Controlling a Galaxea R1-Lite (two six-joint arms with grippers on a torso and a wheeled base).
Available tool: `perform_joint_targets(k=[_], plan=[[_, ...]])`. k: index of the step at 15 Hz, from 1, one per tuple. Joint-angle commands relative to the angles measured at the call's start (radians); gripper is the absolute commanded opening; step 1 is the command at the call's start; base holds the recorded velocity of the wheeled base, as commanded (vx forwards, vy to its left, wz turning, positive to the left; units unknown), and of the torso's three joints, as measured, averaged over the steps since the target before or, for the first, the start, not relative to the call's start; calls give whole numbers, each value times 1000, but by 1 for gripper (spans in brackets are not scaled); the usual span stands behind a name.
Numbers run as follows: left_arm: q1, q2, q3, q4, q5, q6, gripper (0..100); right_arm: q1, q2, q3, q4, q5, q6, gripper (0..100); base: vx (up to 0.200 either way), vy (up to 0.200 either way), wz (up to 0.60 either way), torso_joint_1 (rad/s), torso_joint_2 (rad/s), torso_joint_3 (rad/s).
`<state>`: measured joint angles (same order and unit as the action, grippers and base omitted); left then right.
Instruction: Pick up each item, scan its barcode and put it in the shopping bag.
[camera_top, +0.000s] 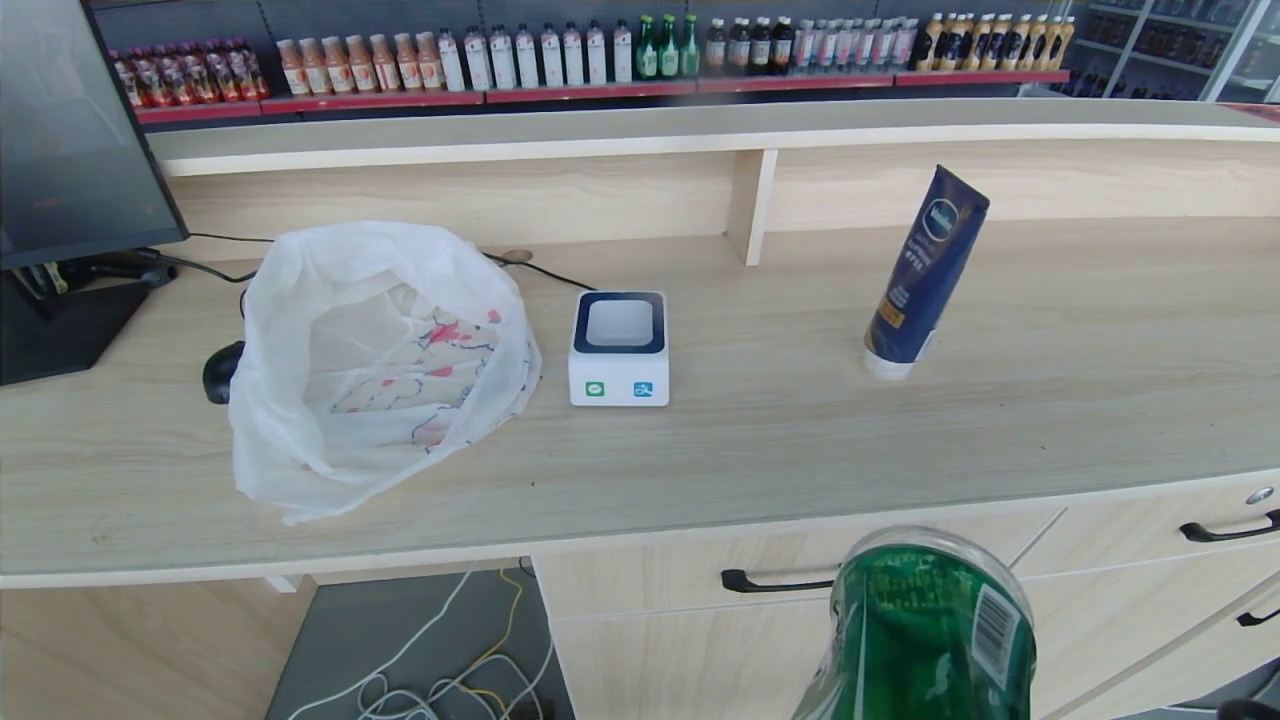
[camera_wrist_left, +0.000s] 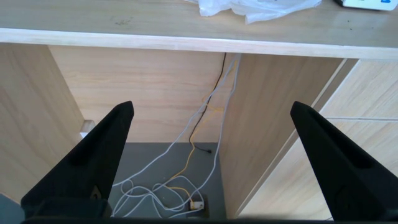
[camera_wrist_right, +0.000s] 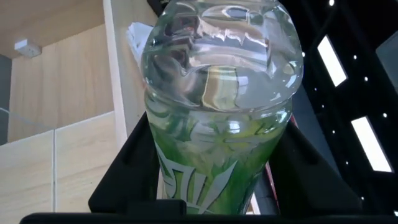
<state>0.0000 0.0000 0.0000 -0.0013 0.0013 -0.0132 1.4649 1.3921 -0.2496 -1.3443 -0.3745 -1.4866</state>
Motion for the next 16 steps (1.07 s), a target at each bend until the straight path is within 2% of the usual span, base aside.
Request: perform_joint_targets(k=[1,6,9,13,16], plan=[[0,0,0,0,0,-1,100,-6,4,7,0,-1,3,0,0,0,0,0,0,0],[0,0,0,0,0,-1,100,-89,-21,12,0,3,-40,0,0,0,0,0,0,0],[0,0,0,0,0,-1,100,-84,-22,-7,0,3,-239,0,0,0,0,0,0,0],[0,0,0,0,0,-1,100,-71,-27,-39,0,19,-363,0,0,0,0,0,0,0],[0,0,0,0,0,-1,100,-71,-24,-54,0,52,-408,0,0,0,0,0,0,0]])
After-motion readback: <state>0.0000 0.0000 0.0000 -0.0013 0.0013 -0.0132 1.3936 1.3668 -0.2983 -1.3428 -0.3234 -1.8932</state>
